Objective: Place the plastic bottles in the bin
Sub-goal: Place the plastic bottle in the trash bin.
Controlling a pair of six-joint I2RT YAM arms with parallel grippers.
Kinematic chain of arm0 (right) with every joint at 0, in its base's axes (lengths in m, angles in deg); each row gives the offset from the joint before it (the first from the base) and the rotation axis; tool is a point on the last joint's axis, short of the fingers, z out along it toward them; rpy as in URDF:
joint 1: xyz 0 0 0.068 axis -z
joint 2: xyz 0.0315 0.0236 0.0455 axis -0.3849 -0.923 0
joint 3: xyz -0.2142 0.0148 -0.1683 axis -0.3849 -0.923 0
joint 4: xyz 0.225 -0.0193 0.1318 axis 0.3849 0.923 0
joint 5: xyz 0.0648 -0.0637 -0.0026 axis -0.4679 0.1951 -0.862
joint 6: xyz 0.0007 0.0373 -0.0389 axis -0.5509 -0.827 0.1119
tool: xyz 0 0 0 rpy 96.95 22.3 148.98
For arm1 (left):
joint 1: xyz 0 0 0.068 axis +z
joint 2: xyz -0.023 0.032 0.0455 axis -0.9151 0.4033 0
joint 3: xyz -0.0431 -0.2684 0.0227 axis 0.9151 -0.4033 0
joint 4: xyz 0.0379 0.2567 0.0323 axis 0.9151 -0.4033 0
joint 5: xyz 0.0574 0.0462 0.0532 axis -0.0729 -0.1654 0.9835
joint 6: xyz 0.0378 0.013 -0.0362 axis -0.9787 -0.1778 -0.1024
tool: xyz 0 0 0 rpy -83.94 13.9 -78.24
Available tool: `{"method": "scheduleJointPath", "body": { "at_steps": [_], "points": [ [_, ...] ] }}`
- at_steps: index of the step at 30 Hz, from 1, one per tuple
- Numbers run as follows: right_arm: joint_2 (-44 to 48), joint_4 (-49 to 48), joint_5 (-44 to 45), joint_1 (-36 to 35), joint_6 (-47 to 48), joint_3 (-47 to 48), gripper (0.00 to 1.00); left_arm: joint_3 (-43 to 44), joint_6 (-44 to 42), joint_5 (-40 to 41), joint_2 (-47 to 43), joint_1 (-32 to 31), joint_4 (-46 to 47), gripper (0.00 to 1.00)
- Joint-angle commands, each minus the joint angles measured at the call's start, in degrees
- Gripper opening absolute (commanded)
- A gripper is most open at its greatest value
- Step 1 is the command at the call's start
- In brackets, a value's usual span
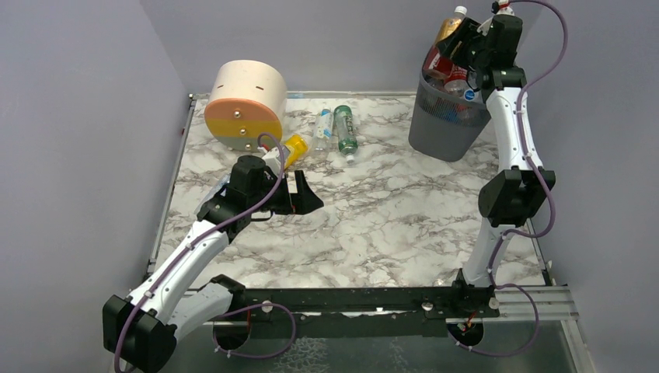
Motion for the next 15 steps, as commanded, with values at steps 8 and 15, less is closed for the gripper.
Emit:
{"method": "scheduleJointPath", "body": {
  "at_steps": [8,15],
  "points": [
    [2.08,1.48,2.49,0.33,2.38,-1.03,0.84,1.22,-0.93,1.19,0.89,0.03,0.48,0.99],
    [4.61,4.51,4.21,0.5,3.45,2.37,0.88,1.8,-1.08,1.47,1.2,0.05,0.06,0.99]
  ]
}}
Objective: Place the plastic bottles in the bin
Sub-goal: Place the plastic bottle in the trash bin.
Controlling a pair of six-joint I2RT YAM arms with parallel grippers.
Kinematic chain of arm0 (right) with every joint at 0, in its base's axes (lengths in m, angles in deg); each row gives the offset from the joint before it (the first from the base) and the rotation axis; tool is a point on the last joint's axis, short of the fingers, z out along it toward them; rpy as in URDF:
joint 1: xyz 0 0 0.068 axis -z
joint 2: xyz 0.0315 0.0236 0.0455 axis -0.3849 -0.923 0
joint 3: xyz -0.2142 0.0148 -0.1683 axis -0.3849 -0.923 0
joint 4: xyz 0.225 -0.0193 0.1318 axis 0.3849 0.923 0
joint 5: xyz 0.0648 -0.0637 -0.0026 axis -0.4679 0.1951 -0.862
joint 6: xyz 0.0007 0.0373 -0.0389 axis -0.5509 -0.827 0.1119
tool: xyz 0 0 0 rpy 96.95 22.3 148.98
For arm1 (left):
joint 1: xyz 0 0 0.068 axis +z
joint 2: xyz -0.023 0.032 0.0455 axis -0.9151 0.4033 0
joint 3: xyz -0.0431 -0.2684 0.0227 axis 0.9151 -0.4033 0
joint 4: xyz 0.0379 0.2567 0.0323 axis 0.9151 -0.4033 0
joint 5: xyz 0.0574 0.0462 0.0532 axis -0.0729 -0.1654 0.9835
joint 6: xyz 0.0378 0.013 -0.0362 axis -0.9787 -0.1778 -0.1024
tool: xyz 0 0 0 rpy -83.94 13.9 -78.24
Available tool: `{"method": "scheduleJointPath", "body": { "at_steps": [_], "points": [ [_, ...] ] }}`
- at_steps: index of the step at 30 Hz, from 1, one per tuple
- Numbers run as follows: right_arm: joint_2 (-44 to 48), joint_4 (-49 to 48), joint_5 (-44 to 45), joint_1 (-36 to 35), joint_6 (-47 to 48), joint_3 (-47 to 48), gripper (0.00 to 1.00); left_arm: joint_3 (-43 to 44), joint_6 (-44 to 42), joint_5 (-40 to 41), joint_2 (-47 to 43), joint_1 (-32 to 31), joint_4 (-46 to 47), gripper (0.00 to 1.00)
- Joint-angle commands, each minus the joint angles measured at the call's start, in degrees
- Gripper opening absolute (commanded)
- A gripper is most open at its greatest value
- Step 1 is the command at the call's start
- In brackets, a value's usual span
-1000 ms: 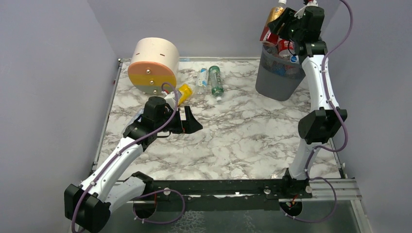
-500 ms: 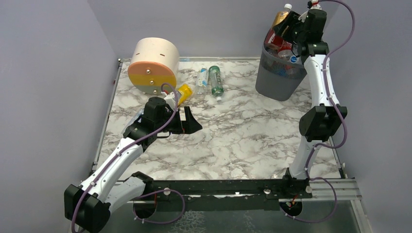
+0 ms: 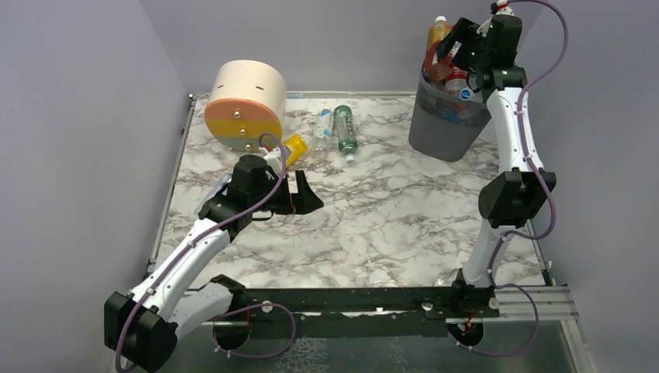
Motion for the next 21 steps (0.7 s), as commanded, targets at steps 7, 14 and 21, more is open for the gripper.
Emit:
{"method": "scheduleJointPath", "body": {
  "at_steps": [7,14,21],
  "points": [
    [7.45,1.5,-0.08,0.48,1.21,0.97,0.85,2.02,-1.25,1.18,0.84,0.01,0.15,0.99],
    [12.06,-0.73,-10.14,0.41,-0.74,-3.67,0.73,4.68,-1.34,1.43,6.7,0.05,4.29,0.99],
    [22.47,-4.9,-17.68,-2.57,-1.77,-18.12,0.61,9.25,-1.32,2.83,15.65,0.05,10.45,0.99]
  ]
}}
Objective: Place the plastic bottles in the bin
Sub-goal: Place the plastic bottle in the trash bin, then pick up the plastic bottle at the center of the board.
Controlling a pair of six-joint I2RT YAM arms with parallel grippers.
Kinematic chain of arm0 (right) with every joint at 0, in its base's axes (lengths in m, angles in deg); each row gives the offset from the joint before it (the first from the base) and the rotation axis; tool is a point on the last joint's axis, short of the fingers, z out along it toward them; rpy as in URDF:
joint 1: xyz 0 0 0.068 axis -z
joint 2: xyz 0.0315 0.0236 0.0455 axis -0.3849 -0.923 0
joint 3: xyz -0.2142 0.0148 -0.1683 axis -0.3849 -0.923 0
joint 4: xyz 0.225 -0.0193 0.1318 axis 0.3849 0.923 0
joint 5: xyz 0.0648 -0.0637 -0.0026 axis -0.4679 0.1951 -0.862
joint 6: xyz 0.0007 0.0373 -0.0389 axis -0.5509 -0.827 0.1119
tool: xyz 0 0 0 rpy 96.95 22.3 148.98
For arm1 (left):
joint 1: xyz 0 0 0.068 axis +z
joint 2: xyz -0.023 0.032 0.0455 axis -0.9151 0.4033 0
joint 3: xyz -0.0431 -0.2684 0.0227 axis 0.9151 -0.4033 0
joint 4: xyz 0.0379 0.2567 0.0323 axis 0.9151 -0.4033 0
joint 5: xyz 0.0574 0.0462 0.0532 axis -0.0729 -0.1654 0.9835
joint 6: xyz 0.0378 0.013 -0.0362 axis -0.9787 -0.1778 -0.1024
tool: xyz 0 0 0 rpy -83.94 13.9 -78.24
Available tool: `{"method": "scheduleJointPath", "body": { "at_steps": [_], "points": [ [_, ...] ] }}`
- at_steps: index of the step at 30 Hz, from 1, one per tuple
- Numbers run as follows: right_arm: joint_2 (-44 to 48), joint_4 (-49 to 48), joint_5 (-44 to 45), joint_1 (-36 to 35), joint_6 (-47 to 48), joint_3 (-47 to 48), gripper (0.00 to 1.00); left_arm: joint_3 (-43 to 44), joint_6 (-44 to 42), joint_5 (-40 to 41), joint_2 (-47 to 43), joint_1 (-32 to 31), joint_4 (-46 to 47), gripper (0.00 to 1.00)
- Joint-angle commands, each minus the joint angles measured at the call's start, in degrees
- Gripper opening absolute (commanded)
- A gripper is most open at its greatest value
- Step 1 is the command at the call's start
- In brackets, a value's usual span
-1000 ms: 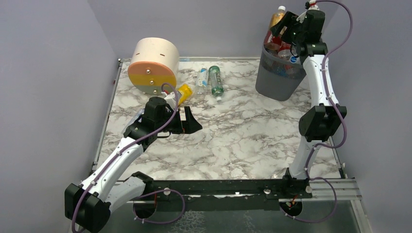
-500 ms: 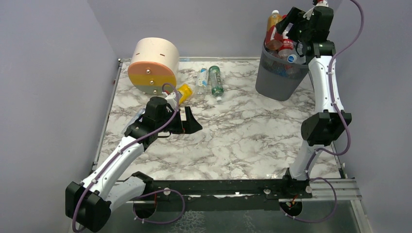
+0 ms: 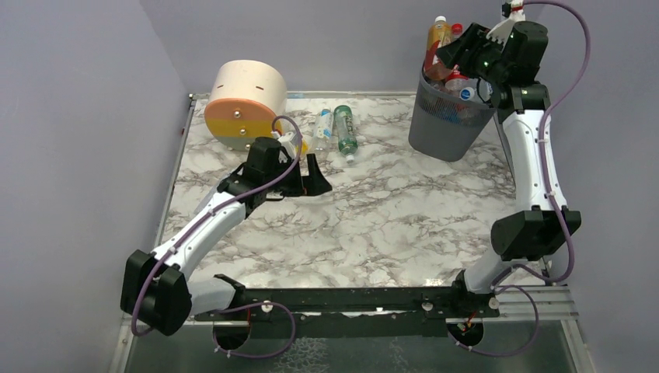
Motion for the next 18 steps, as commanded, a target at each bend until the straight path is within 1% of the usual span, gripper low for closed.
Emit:
{"method": "scheduleJointPath", "body": {
  "at_steps": [1,4,6,10,12,15,18],
  "points": [
    [8.09,-4.27,-6.24,-3.07,-0.83,-9.58,0.61,3.47,-0.27,2.37,4.81,0.05,7.52,0.99],
    [13.05,-6.9,-6.57,-5.36,-1.93,-19.2,0.6,4.61,1.06,3.21,9.05,0.05,11.53,0.99],
    [15.86,-7.87,-6.54,-6.08,-2.63,-23.73,0.61,5.6,1.92,3.4,12.07,0.01,14.15,0.98],
    [20.37,-7.54,-6.99,-6.76,-2.46,-29.83,0.62,9.9,2.69,4.95,18.14,-1.11,16.98,0.98],
    [22.65,-7.39,-7.05,-6.91,-2.48,-32.52,0.63,13.04,2.61,7.28,21.36,-2.57,17.17,0.99],
    [25.51,-7.76,-8.09,-6.97,-3.13,-36.01,0.63,18.89,1.24,13.13,26.9,-5.17,15.63,0.98],
    [28.07,-7.69,-8.68,-7.23,-3.51,-38.97,0.63,25.3,-1.16,22.36,33.1,-7.71,12.27,0.97]
  ]
}}
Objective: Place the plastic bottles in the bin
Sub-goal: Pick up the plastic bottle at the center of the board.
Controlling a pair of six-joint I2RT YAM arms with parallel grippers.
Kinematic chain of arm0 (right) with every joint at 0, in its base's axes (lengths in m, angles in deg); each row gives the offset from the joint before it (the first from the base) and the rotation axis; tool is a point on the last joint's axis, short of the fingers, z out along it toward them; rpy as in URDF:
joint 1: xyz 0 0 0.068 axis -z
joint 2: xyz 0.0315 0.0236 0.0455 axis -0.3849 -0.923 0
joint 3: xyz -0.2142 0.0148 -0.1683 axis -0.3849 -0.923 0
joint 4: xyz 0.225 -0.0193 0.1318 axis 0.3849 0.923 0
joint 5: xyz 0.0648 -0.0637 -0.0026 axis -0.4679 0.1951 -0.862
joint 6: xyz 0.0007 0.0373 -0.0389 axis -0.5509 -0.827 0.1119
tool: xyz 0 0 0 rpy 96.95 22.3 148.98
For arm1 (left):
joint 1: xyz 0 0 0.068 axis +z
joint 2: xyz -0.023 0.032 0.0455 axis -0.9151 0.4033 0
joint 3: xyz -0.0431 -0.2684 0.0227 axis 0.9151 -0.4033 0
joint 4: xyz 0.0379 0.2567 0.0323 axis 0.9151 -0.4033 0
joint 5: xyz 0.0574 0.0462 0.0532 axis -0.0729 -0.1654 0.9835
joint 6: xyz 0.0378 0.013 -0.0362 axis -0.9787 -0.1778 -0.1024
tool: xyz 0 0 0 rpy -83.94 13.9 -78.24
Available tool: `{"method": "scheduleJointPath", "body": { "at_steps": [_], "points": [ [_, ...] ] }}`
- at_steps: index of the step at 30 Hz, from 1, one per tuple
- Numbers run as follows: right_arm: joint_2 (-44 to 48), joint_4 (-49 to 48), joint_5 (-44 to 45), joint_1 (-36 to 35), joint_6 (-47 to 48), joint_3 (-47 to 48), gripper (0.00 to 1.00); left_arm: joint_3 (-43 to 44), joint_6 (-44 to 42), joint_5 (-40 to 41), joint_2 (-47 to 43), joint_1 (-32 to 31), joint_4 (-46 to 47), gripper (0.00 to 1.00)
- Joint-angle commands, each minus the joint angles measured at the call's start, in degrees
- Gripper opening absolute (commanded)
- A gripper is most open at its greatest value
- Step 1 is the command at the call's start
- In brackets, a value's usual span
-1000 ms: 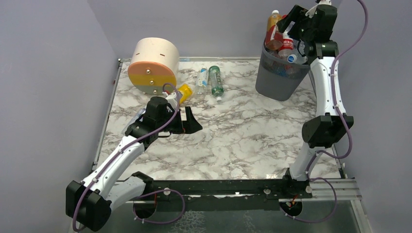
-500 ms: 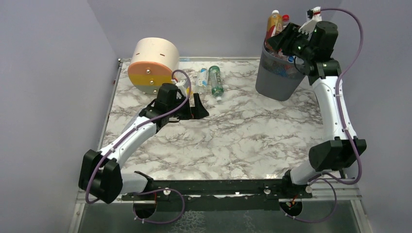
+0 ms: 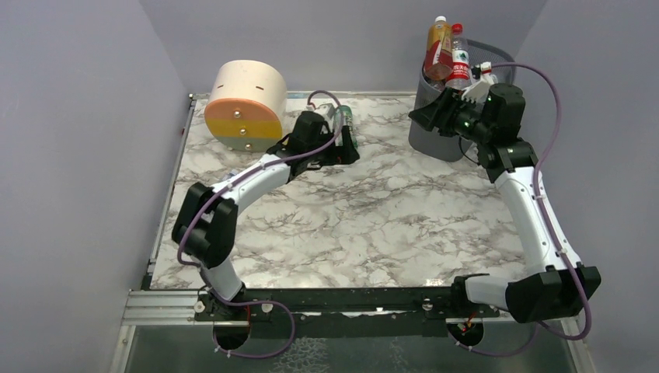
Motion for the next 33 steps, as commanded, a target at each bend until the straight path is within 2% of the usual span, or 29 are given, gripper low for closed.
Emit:
{"method": "scheduleJointPath", "body": {
  "at_steps": [1,4,14,20,26,29,33],
  "points": [
    [4.68,-1.98,-2.59,-0.48,-0.69,-3.41,0.63,9.66,-4.17,15.86,7.94,-3.87,-2.25,0.97],
    [6.29,-0.66,-2.73,-0.57,-0.19,-4.83,0.63,17.21,-6.57,22.1,14.51,-5.42,-5.64,0.97],
    [10.88,0.73,-3.26,-0.61,1.43,-9.87,0.63,36.53,-9.94,33.61,30.06,-5.89,-13.05,0.99],
    [10.02,-0.46,-4.97,-0.6,1.55,-13.02,0.63,41.93,-9.86,33.8,36.06,-5.88,-14.75,0.99],
    [10.18,-0.92,-3.98,-0.57,2.43,-14.6,0.63,42.85,-9.42,33.27,39.69,-5.97,-14.86,0.98],
    [10.09,-0.92,-3.61,-0.57,2.75,-14.61,0.63,41.93,-9.28,32.95,39.51,-5.99,-14.8,0.92],
    [9.62,-0.12,-2.13,-0.58,3.88,-14.36,0.63,40.27,-9.71,32.27,38.73,-6.05,-14.81,0.76]
  ]
}}
